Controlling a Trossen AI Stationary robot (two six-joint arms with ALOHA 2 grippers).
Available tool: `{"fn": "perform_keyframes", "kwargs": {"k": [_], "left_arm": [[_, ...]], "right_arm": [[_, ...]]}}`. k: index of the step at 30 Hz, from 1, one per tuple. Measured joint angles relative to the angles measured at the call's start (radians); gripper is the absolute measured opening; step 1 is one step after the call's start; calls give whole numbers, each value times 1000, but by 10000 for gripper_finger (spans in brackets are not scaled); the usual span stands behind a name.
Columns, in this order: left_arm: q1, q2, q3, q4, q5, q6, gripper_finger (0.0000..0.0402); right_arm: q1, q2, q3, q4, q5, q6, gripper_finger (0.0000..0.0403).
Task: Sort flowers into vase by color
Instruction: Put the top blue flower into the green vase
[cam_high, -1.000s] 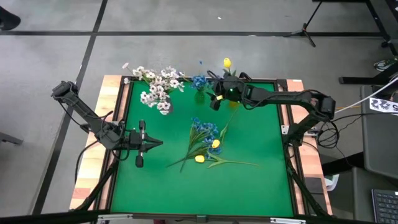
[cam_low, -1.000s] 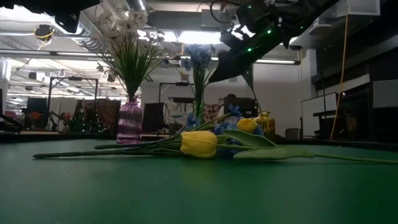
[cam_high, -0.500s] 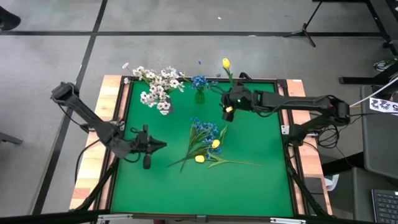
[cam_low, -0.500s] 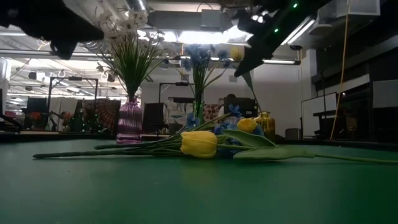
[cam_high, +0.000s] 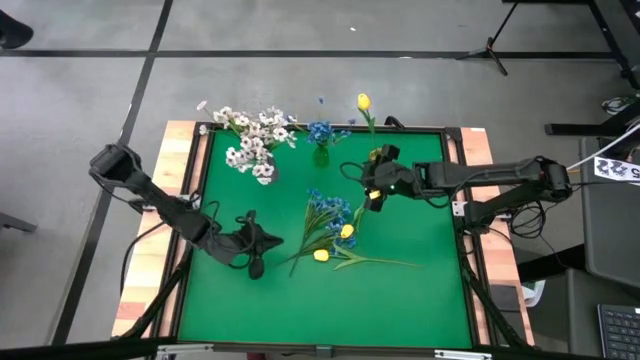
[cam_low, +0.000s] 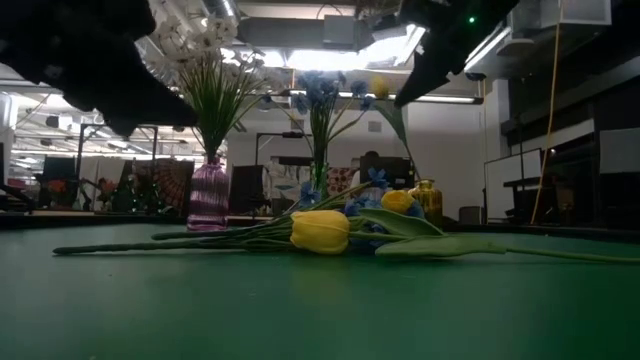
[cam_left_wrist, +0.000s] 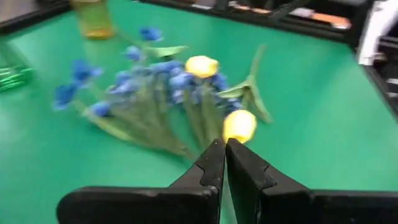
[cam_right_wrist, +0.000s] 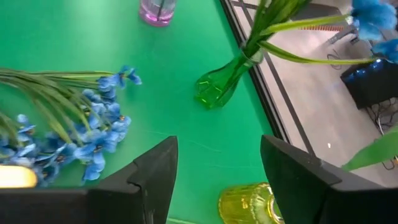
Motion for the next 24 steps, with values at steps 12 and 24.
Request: {"fn": "perform_keyframes", "kwargs": {"k": [12, 24], "left_arm": [[63, 144, 50, 73, 116, 89, 61], [192, 216, 50, 71, 168, -19, 166]], "right_arm": [[34, 0, 0, -31, 15, 45, 230], [34, 0, 0, -49, 14, 49, 230]]}}
